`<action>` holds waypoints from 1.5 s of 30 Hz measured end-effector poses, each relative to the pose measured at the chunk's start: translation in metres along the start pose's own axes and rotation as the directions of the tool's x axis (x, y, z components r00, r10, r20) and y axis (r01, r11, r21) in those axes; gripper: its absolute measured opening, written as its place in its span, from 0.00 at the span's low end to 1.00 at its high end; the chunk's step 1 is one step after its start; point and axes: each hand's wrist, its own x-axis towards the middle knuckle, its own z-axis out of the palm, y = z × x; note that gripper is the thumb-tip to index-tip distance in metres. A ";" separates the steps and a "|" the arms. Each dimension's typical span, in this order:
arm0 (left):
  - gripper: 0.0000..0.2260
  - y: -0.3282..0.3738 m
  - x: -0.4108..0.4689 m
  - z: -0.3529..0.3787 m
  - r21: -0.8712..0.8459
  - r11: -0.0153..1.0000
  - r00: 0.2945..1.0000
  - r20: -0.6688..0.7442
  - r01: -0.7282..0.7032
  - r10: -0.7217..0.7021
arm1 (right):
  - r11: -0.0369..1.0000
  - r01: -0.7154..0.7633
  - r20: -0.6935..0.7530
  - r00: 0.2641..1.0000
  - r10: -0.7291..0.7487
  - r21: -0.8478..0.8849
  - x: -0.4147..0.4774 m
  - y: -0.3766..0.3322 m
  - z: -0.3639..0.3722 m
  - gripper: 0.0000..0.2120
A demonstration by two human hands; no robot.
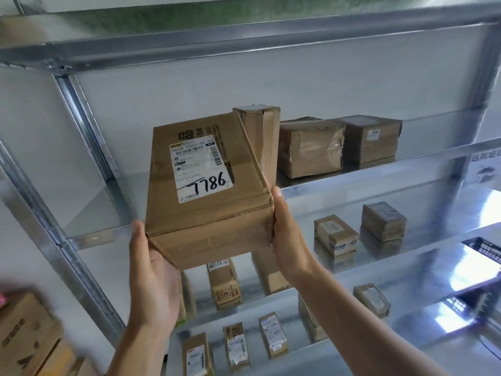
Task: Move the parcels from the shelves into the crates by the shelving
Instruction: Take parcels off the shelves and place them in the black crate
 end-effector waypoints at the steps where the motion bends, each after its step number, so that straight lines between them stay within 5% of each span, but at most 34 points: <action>1: 0.26 0.001 -0.009 0.009 -0.001 1.000 1.000 0.020 -0.001 0.001 | 1.000 0.009 0.000 1.000 -0.009 -0.011 -0.013 -0.005 -0.008 0.37; 8: 0.25 0.009 -0.068 0.079 -0.015 1.000 0.997 0.075 -0.026 0.027 | 0.998 0.056 -0.110 0.992 -0.057 -0.012 -0.092 -0.045 -0.065 0.33; 23: 0.23 0.005 -0.156 0.239 -0.115 0.979 0.949 0.289 0.167 -0.127 | 0.982 0.153 -0.378 0.908 -0.183 -0.109 -0.233 -0.128 -0.194 0.28; 30: 0.23 -0.022 -0.173 0.317 -0.090 0.962 0.870 0.456 0.257 -0.190 | 0.970 0.180 -0.581 0.777 -0.242 -0.163 -0.289 -0.159 -0.250 0.23; 45: 0.23 -0.103 -0.183 0.476 -0.001 0.870 0.556 0.769 0.492 -0.314 | 0.968 0.052 -0.882 0.403 -0.244 -0.244 -0.356 -0.176 -0.369 0.22</action>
